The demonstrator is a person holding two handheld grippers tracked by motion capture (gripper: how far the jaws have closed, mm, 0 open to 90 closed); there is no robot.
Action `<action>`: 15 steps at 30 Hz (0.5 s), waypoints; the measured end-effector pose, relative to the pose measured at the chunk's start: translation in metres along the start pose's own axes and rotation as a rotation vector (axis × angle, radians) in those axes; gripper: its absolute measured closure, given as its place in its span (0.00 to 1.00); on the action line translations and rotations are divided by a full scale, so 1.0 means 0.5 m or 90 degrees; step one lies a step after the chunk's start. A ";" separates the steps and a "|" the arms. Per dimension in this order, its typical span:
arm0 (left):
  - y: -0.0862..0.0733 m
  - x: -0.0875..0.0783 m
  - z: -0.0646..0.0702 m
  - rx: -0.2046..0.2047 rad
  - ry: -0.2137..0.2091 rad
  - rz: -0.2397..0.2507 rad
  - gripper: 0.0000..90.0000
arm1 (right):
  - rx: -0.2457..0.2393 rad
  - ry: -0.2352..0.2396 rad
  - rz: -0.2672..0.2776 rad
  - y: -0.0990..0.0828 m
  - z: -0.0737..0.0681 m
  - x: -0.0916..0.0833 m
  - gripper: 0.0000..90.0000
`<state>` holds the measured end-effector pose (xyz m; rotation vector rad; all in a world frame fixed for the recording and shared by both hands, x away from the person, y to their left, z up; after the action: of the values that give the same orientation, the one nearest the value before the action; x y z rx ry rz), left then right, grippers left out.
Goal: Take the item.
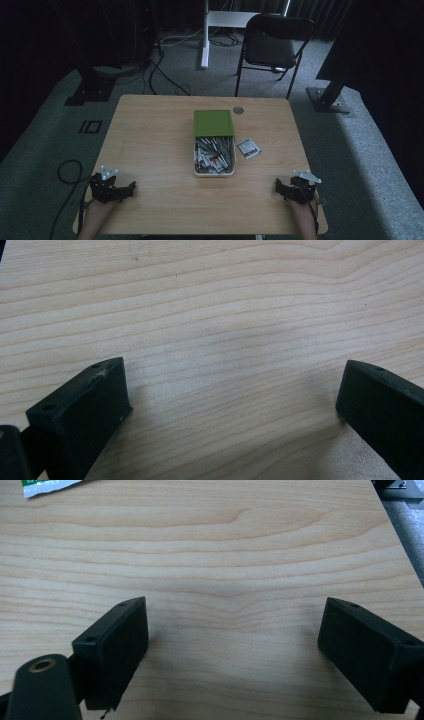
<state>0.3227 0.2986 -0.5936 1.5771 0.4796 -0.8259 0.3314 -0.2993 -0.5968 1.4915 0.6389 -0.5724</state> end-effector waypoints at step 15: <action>0.000 0.000 0.000 0.000 0.000 0.000 0.02 | 0.039 0.005 0.011 -0.001 0.011 -0.004 0.14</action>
<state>0.3227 0.2987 -0.5936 1.5768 0.4799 -0.8258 0.3299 -0.3048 -0.5957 1.5552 0.6185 -0.5776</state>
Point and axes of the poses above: each handheld gripper's, and its own axes: x roughly forward along the jaws, y roughly out of its top, z roughly to its right, the point moved 6 cm from there along x, roughly forward along the jaws, and after that the axes turned 1 degree about -z, right-handed, at the moved point
